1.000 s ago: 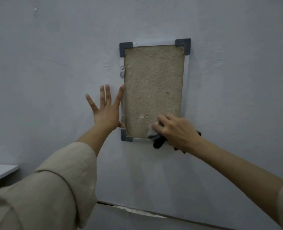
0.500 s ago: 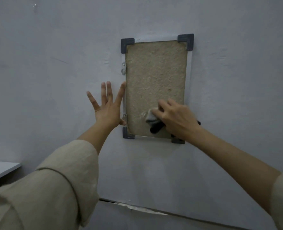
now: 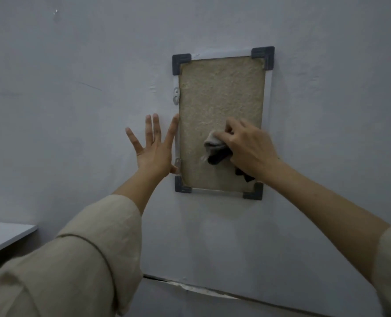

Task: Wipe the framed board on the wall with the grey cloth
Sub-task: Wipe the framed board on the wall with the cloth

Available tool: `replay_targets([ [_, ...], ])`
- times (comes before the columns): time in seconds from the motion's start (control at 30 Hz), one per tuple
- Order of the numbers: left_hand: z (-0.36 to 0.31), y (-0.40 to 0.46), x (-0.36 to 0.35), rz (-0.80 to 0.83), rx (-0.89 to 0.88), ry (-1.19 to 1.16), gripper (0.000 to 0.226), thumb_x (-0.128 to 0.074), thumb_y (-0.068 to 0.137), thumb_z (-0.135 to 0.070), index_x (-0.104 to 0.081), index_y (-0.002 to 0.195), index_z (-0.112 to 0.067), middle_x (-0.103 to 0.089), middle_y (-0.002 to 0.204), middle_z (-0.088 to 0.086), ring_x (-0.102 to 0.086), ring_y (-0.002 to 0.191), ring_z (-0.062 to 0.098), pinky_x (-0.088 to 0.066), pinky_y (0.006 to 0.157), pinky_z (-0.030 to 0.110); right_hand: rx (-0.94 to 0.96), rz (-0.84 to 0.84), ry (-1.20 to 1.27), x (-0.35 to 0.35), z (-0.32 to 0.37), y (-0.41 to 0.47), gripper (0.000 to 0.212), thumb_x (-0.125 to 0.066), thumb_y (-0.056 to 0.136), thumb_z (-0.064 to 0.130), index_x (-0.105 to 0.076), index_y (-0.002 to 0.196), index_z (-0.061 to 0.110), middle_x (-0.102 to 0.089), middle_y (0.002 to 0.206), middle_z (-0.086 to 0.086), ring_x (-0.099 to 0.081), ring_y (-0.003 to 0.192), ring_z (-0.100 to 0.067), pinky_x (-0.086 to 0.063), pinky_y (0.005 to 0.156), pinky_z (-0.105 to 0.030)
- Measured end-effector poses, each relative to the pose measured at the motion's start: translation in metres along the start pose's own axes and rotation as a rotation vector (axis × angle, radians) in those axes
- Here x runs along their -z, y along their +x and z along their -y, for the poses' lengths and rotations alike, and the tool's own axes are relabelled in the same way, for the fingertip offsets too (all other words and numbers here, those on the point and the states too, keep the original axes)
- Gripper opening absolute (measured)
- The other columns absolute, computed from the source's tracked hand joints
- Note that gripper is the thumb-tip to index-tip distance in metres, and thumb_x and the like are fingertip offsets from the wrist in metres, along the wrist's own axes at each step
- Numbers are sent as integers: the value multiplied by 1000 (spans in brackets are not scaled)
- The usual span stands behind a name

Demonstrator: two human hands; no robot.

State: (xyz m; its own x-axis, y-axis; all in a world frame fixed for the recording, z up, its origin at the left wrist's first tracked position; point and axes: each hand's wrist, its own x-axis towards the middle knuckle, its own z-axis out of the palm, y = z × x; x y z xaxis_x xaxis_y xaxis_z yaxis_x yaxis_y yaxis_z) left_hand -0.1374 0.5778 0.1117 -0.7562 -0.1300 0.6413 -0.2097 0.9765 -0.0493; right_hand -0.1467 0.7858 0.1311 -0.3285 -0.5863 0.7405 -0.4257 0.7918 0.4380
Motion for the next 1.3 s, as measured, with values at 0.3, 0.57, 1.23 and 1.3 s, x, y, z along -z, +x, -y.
replay_targets([
  [0.3, -2, -1, 1, 7, 10, 5, 132, -73, 63, -54, 38, 132, -32, 29, 150, 15, 31, 136, 31, 18, 96, 69, 316, 138, -55, -26, 39, -39, 37, -24, 92, 12, -54, 114, 9, -51, 120, -10, -53, 97, -23, -42, 57, -28],
  [0.57, 0, 0, 1, 9, -7, -22, 132, -74, 64, -52, 38, 132, -33, 29, 150, 15, 32, 136, 31, 18, 96, 69, 79, 74, -19, -14, 31, -10, 25, -44, 93, 17, -52, 115, 8, -50, 113, -12, -49, 94, -25, -35, 56, -28],
  [1.23, 1, 3, -4, -21, -6, -21, 134, -74, 62, -53, 40, 130, -33, 28, 151, 16, 31, 136, 32, 18, 95, 70, 203, 75, -50, -16, 43, -12, 19, -43, 93, 13, -61, 99, 8, -54, 107, -9, -53, 87, -23, -34, 54, -26],
  [1.3, 1, 3, -5, -28, -5, -21, 134, -74, 63, -53, 39, 131, -33, 27, 151, 16, 31, 136, 32, 19, 95, 70, 82, 10, -68, -8, 32, 7, 18, -46, 92, 14, -60, 101, 7, -53, 107, -10, -52, 86, -23, -31, 55, -26],
])
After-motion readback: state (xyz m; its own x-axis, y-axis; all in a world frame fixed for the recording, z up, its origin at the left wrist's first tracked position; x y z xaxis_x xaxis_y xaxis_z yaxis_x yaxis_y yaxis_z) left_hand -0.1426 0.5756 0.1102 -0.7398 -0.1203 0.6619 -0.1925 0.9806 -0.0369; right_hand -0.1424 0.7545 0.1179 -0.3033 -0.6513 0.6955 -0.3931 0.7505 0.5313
